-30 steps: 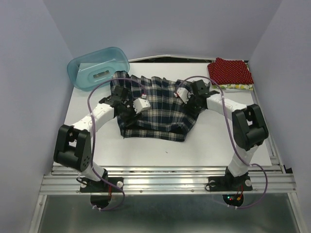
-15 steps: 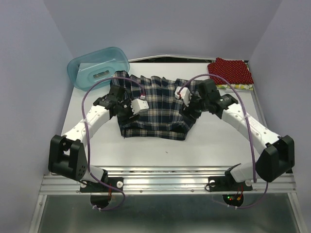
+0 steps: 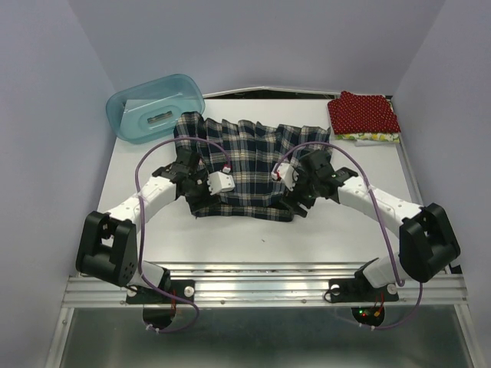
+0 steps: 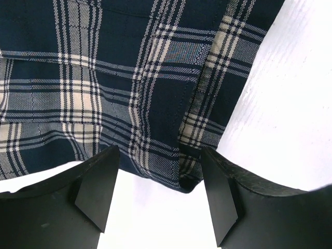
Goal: Fold and stack the skirts
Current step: Flatten the skirt out
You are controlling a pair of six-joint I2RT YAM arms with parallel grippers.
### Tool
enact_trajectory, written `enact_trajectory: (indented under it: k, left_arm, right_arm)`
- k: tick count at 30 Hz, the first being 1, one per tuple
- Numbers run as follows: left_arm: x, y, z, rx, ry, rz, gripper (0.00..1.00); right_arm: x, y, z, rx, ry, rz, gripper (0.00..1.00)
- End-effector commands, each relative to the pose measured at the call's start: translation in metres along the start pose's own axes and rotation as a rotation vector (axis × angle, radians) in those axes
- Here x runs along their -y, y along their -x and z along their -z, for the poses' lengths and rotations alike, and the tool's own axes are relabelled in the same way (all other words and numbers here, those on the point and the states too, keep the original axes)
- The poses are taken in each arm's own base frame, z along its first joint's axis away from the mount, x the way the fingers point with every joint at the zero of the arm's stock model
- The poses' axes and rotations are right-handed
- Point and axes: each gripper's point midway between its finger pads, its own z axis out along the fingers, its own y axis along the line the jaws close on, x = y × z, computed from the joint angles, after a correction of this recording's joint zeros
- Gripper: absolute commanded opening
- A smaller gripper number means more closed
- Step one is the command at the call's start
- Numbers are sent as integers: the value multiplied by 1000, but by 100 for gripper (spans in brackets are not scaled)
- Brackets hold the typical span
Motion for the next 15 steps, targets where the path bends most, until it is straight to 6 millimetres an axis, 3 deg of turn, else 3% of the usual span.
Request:
enact_trajectory:
  k: [1,8,11,12,15]
  left_arm:
    - [-10,9,4,43,63,-42,75]
    - [-17,10,1,44,84,-44,74]
    - [-20,12,-2,46,81,-43,70]
    - [-22,12,-2,45,88,-44,67]
    - [-24,11,-3,35,91,-43,60]
  right_arm:
    - [14,27,-1,97,-87,-15,76]
    - [19,35,1,126,-119,-45,75]
    - [20,36,-2,126,-125,-21,67]
    - [19,32,-5,112,-119,-9,59]
    - [18,27,-9,100,-115,1,48]
